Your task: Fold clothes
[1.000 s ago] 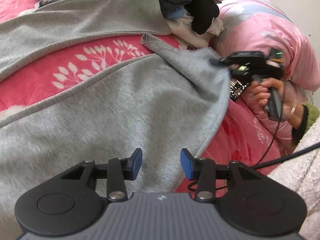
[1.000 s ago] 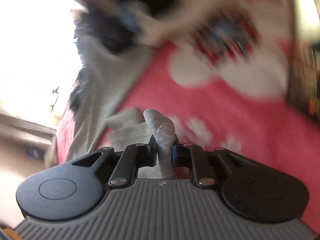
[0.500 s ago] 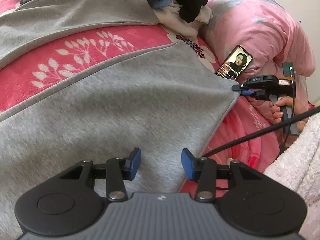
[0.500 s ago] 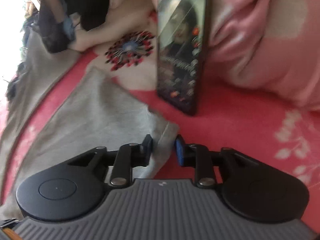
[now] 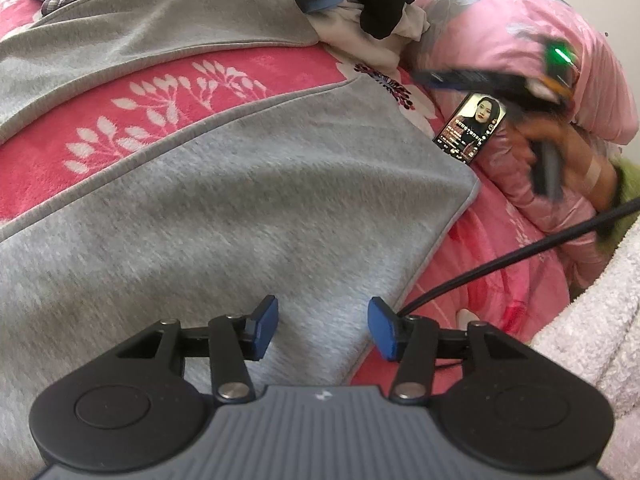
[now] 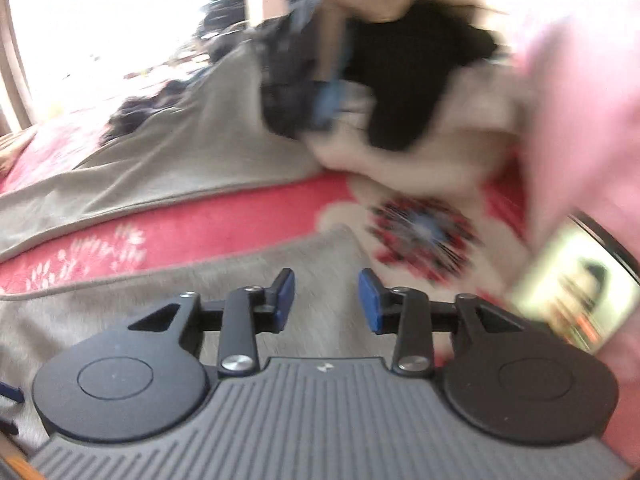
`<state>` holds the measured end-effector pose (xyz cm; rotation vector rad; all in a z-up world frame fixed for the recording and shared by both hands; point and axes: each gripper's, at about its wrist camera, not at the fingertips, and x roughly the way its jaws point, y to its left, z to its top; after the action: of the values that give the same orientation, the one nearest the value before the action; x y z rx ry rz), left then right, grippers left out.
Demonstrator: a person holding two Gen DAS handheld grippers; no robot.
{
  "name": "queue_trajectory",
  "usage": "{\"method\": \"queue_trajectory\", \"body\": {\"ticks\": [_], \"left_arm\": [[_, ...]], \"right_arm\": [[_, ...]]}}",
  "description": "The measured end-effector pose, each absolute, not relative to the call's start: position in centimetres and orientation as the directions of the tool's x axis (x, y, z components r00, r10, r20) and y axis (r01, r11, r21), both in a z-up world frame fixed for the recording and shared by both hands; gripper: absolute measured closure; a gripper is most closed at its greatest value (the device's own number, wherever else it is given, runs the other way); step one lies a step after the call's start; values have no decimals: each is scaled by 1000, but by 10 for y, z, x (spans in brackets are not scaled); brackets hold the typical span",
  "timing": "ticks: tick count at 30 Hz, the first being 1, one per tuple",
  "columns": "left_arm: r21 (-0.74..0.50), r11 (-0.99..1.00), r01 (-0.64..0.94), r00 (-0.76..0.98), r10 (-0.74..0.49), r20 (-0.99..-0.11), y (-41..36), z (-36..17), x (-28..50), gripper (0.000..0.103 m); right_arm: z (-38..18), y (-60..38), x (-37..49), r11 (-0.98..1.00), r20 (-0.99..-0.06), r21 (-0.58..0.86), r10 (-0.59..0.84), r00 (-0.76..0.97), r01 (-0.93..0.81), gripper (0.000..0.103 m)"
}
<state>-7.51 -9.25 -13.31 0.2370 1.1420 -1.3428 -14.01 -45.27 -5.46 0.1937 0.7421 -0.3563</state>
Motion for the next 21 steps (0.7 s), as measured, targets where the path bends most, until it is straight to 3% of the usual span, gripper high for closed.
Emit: {"method": "queue_trajectory", "body": {"ticks": [5,8,9,10,12,19,21], "left_arm": [[-429,298,853,-165,-625,-763,-86,-131,-83,50],[-408,295,864,-154,-617,-772,-84,-131,-87,50],[-401,293,868,-150,-615,-774,-84,-132,-88,50],[-400,294,868,-149,-615,-775,-84,-133,-88,50],[-403,297,866,-149,-615,-774,-83,-134,-88,50],[-411,306,859,-144,-626,-767,-87,-136,-84,49],[-424,312,850,-149,-629,-763,-88,-139,-81,49]], "right_arm": [[-82,-504,-73,901,-795,108,-176,581,420,47],[-107,-527,-56,879,-856,180,-81,510,441,50],[-111,-527,-58,871,-857,202,-64,511,448,57],[-111,-525,-59,874,-848,215,-55,527,437,75],[-105,-513,-62,905,-829,197,-52,557,378,97],[-70,-501,-62,931,-701,55,-222,678,361,100],[-77,-503,-53,929,-710,22,-245,660,369,100]]}}
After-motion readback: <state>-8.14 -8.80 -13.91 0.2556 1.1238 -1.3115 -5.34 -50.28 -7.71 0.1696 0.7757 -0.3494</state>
